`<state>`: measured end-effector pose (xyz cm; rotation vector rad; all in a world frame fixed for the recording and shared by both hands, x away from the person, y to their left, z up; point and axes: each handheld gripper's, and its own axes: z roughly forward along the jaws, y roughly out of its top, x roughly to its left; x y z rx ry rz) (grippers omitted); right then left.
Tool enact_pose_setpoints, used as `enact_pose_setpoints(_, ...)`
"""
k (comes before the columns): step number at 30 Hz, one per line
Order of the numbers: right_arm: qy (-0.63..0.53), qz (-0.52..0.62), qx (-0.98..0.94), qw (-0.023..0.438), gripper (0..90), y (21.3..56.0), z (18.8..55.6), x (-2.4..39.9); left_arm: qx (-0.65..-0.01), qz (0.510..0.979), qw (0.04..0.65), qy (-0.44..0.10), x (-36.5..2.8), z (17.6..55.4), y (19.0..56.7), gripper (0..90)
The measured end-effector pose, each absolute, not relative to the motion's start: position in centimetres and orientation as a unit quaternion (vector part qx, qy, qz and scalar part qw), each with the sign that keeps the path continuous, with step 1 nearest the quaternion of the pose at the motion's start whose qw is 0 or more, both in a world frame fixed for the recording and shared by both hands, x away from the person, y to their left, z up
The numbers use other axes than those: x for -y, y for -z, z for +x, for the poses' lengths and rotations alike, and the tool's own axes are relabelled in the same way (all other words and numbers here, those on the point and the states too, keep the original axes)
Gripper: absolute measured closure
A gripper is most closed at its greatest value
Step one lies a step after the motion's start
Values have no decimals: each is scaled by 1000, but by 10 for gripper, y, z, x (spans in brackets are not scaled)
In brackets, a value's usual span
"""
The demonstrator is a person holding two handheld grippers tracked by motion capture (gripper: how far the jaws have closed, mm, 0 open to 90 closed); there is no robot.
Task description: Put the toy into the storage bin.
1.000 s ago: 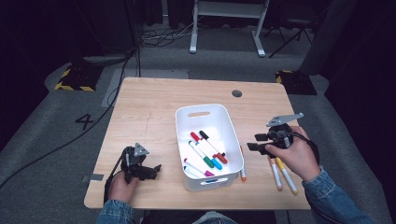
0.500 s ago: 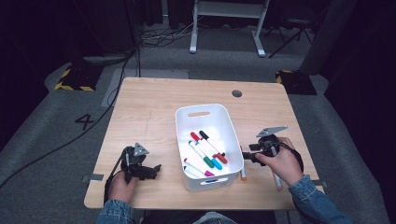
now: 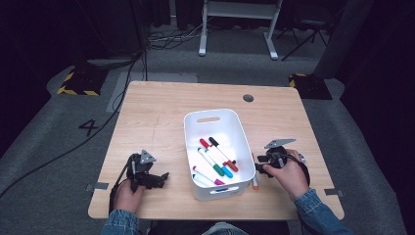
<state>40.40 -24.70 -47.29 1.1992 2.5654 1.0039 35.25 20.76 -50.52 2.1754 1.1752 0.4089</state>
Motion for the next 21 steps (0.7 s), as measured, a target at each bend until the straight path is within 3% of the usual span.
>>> enact_pose_setpoints(10, -297, 400, -863, 87, 523, 480, 405, 253, -445, 825, 312, -156, -208, 353, 505, 0)
enact_pose_setpoints(18, -251, 409, -870, 112, 756, 475, 392, 264, -445, 824, 312, -157, -208, 353, 505, 0)
enact_pose_setpoints(21, -250, 414, -868, 113, 774, 475, 391, 268, -446, 824, 312, -157, -208, 353, 505, 0)
